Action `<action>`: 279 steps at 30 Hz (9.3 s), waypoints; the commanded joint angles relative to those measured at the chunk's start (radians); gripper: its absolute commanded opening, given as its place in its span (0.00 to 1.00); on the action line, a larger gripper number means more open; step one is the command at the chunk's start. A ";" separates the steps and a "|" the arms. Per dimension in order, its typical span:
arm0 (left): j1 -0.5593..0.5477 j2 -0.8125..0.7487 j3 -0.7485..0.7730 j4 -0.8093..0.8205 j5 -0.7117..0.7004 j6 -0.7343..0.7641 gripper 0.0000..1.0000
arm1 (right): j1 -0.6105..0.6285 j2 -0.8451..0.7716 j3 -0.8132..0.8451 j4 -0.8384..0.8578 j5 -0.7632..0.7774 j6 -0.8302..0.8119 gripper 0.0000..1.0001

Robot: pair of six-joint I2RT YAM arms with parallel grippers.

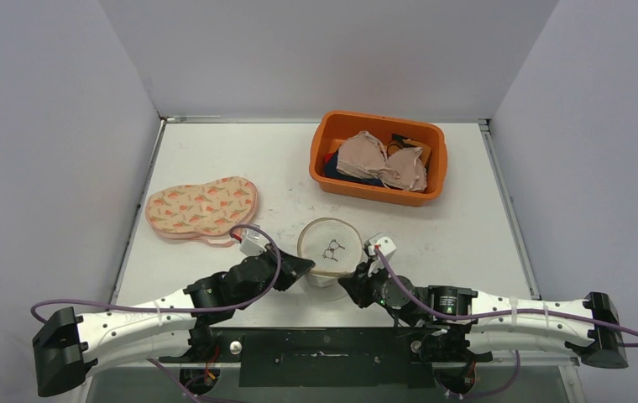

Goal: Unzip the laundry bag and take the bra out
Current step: Unzip the laundry bag at the center of the board, then open the laundry bag at the center of the board, then pick up the bra from the laundry bag.

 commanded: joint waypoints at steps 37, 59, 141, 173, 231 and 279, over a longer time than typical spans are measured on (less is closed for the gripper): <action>-0.194 0.182 -0.173 0.645 -0.409 0.056 0.00 | -0.323 0.066 -0.336 0.658 -0.229 0.821 0.81; -0.197 -0.423 -0.060 -0.387 -0.419 0.065 0.85 | -0.538 0.218 0.215 0.025 -0.676 -0.057 0.05; 0.255 0.101 0.186 -0.158 0.098 0.779 0.00 | -0.623 0.047 0.157 -0.158 -0.650 -0.189 0.36; 0.013 -0.033 0.183 -0.279 -0.235 0.582 0.00 | -0.600 -0.108 -0.044 0.072 -0.476 0.083 0.68; 0.042 -0.217 0.011 -0.422 -0.138 0.491 0.00 | -0.297 0.042 -0.098 0.170 -0.102 0.313 0.74; 0.058 -0.075 0.383 -0.325 -0.146 0.683 0.00 | -0.339 0.158 0.378 -0.198 -0.064 -0.151 0.05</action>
